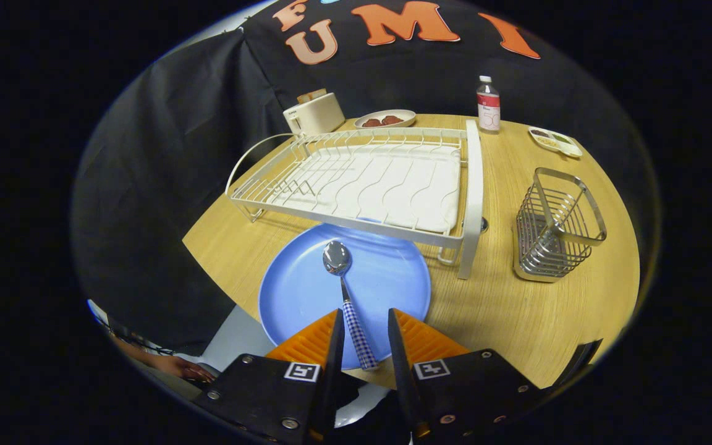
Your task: Take the plate from the dish rack, then take the spoon from the basket and place it into the plate.
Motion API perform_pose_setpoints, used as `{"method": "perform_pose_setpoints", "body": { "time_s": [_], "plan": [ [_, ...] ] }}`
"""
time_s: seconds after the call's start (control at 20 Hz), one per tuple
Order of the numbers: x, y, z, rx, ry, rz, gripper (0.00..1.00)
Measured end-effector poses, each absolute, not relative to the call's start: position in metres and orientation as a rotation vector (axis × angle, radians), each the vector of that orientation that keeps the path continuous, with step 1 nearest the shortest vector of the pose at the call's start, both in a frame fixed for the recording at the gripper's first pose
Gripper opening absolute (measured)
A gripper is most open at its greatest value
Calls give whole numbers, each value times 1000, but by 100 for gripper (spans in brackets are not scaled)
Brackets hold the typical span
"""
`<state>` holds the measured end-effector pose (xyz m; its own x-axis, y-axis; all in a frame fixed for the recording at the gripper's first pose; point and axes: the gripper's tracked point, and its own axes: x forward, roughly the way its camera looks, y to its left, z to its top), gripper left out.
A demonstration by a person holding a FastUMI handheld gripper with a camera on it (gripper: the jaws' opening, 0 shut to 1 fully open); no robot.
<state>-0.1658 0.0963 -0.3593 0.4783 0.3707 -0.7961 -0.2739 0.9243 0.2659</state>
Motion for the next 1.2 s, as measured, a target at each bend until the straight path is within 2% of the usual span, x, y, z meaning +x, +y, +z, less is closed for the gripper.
{"method": "perform_pose_setpoints", "body": {
  "time_s": [0.55, 0.95, 1.2],
  "plan": [
    [-87, 54, -206, 87, 621, 309, 85],
    [-61, 22, -147, 38, 472, 220, 95],
    [-49, 22, -106, 43, 368, 206, 97]
  ]
}}
